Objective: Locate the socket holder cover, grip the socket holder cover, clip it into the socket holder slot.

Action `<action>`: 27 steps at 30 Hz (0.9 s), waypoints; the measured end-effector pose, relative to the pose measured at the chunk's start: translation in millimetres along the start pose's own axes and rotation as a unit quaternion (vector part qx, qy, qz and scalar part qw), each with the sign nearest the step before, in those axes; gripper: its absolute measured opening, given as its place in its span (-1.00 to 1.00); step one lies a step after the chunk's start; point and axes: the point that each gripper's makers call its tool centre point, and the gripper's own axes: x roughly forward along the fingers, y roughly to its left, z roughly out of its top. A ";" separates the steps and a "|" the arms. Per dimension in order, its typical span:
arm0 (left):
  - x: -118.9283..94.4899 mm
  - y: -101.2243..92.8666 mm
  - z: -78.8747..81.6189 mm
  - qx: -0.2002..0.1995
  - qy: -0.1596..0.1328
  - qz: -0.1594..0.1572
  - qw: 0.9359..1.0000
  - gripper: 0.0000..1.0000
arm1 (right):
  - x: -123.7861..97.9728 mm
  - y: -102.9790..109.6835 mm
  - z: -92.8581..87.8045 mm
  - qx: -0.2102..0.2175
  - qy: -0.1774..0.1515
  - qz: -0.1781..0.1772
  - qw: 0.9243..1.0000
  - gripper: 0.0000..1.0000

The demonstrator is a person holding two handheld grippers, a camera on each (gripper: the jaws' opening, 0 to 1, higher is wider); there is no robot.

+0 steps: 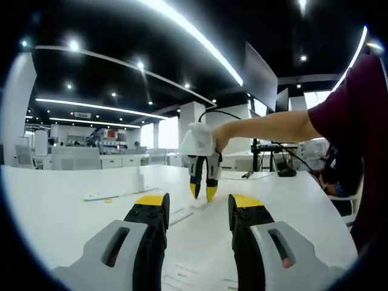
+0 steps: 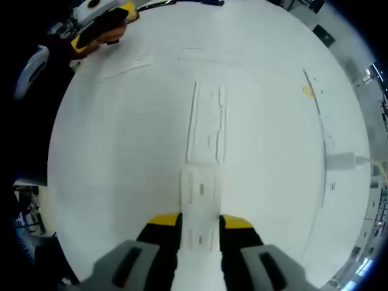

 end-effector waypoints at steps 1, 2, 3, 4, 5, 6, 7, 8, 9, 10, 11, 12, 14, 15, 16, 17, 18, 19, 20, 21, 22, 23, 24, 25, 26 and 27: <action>0.4 1.1 -1.7 0.000 0.004 0.002 1.000 -0.19 | 0.1 -0.6 0.1 0.000 0.000 0.000 1.000 -0.47; 0.8 2.2 -3.4 0.000 0.007 0.004 1.000 -0.19 | 0.3 -1.1 0.3 0.000 0.001 0.000 1.000 -0.47; 1.1 3.8 -5.8 -0.001 0.013 0.007 1.000 -0.20 | 0.6 -2.3 0.3 0.001 0.001 0.001 1.000 -0.47; 1.5 5.0 -7.7 -0.002 0.017 0.010 1.000 -0.20 | 1.0 -2.7 0.4 0.002 0.001 0.001 1.000 -0.47; 1.9 7.2 -11.1 -0.003 0.025 0.015 1.000 -0.20 | 1.6 -2.7 0.3 0.001 0.002 0.001 1.000 -0.47; 2.7 9.8 -14.0 -0.003 0.031 0.020 0.999 -0.22 | 2.0 -3.2 -0.2 0.002 0.003 0.001 1.000 -0.47; 3.1 11.7 -16.7 -0.003 0.037 0.023 0.999 -0.22 | 2.2 -3.5 -0.4 0.001 0.004 0.001 1.000 -0.47; 3.2 12.8 -17.2 -0.004 0.038 0.026 0.999 -0.22 | 2.3 -3.8 -0.4 0.001 0.004 0.001 1.000 -0.47; 3.0 14.9 -18.8 -0.005 0.041 0.032 0.999 -0.22 | 2.3 -4.1 -0.6 0.001 0.004 0.002 1.000 -0.47; 2.9 17.0 -20.3 -0.006 0.045 0.037 0.998 -0.22 | 2.4 -4.3 -0.7 0.002 0.004 0.002 1.000 -0.47; 2.7 19.1 -21.9 -0.006 0.048 0.042 0.998 -0.22 | 2.4 -4.6 -0.9 0.002 0.004 0.003 1.000 -0.47; 2.8 20.6 -25.0 -0.007 0.055 0.045 0.997 -0.22 | 2.2 -4.8 -1.1 0.003 0.005 0.003 1.000 -0.47; 2.4 23.5 -31.6 -0.006 0.070 0.053 0.996 -0.22 | 1.9 -5.5 -1.4 0.003 0.005 0.002 1.000 -0.47; 2.4 24.2 -34.3 -0.006 0.076 0.054 0.996 -0.22 | 1.8 -5.5 -1.1 0.004 0.005 0.002 1.000 -0.47; 2.5 24.3 -35.5 -0.007 0.078 0.054 0.995 -0.22 | 1.8 -5.6 -0.9 0.004 0.005 0.003 1.000 -0.47; 2.4 24.4 -37.3 -0.009 0.082 0.054 0.995 -0.21 | 1.8 -5.8 -0.5 0.004 0.005 0.002 1.000 -0.47; 2.2 24.6 -38.4 -0.009 0.085 0.055 0.995 -0.21 | 2.0 -5.5 0.1 0.003 0.005 0.003 1.000 -0.47; 2.1 24.8 -39.7 -0.010 0.088 0.056 0.995 -0.20 | 2.2 -5.1 0.6 0.003 0.006 0.003 1.000 -0.47; 2.0 24.9 -40.3 -0.010 0.090 0.056 0.994 -0.20 | 2.4 -4.8 0.9 0.002 0.007 0.003 1.000 -0.47; 1.3 25.2 -40.5 -0.009 0.090 0.057 0.994 -0.20 | 2.6 -4.7 1.9 0.002 0.007 0.003 1.000 -0.47; 0.7 25.5 -40.0 -0.009 0.089 0.057 0.994 -0.20 | 2.8 -4.6 2.6 0.002 0.007 0.004 1.000 -0.47; 0.5 25.4 -39.4 -0.009 0.088 0.057 0.994 -0.20 | 2.9 -4.5 3.1 0.001 0.007 0.004 1.000 -0.47; 0.4 25.5 -38.9 -0.009 0.087 0.058 0.995 -0.20 | 3.1 -4.4 3.6 0.001 0.008 0.005 1.000 -0.47; 0.3 25.7 -38.8 -0.009 0.087 0.058 0.994 -0.20 | 3.2 -4.4 3.8 0.001 0.008 0.005 1.000 -0.47; 0.1 25.8 -38.7 -0.009 0.087 0.058 0.994 -0.20 | 3.6 -4.1 4.5 0.000 0.009 0.006 1.000 -0.47; 0.0 26.0 -38.9 -0.008 0.087 0.059 0.994 -0.21 | 3.7 -3.5 4.8 0.001 0.010 0.006 1.000 -0.47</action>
